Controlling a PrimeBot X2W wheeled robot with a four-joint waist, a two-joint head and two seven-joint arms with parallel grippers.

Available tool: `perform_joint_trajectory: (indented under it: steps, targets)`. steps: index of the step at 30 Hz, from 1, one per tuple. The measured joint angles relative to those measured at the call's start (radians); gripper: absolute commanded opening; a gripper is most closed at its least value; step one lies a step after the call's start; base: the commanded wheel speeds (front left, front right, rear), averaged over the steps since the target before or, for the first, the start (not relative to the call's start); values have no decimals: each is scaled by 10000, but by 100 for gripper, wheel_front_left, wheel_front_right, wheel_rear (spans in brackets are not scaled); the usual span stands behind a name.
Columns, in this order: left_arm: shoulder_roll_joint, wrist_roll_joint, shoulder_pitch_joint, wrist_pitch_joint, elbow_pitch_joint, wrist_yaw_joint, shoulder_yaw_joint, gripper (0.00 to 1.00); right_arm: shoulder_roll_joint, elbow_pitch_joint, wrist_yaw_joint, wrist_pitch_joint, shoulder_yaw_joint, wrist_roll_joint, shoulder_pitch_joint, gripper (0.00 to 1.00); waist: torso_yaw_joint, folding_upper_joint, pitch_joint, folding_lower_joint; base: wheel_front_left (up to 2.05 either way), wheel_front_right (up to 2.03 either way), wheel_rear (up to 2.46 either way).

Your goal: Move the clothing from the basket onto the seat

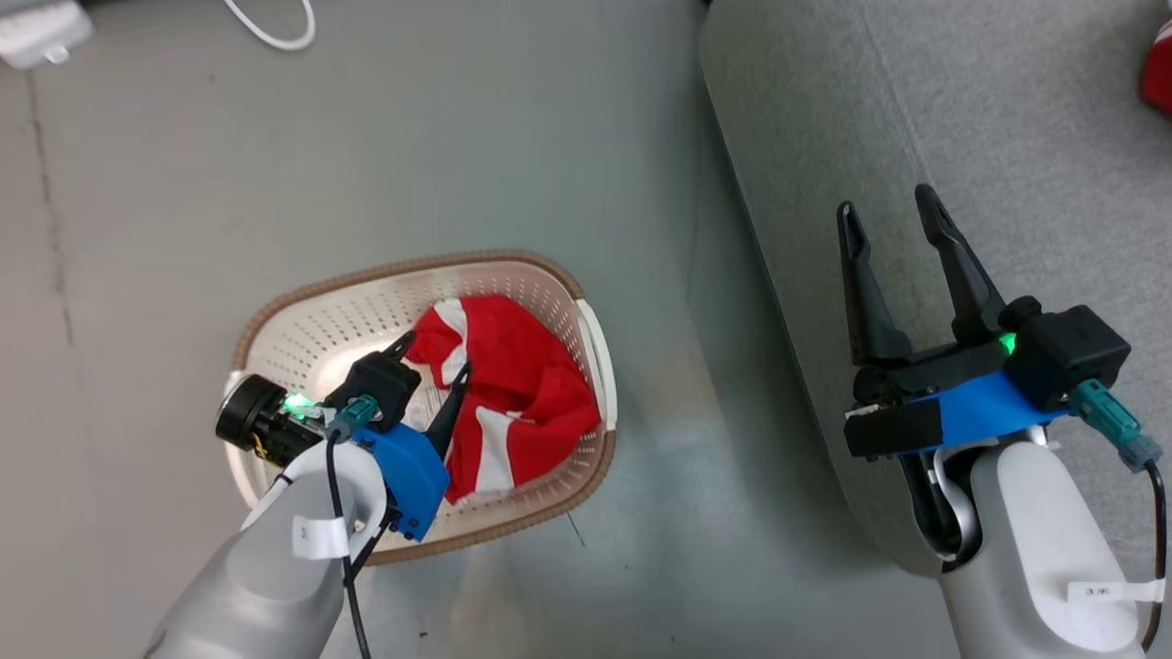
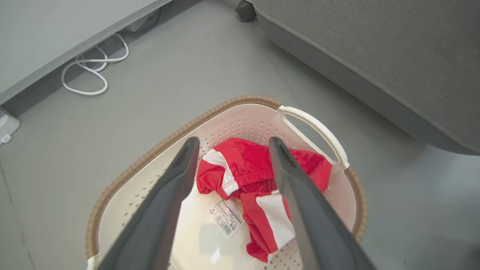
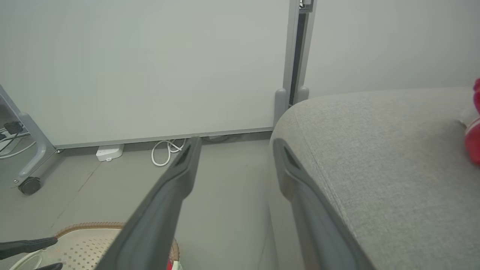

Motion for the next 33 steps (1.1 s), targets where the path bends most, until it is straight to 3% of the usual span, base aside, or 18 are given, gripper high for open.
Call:
perform_joint_trajectory:
  steps: [8,21,33]
  targets:
    - [180,-1329,-958,512,849,-2,-2063,100,0,-284,0,0,123,13,-545,100,-302,0,1250,-1,0,0,0]
    - [1016,-3940,-2071,2159,564,-2,-4792,100,0,-1055,0,0,232,-173,-943,100,-555,0,3022,-1,0,0,0]
    - [1354,-5896,-2887,3463,-73,-2,-5394,100,-2,-1793,0,0,408,-343,-1155,100,-625,0,4323,-1,0,0,0]
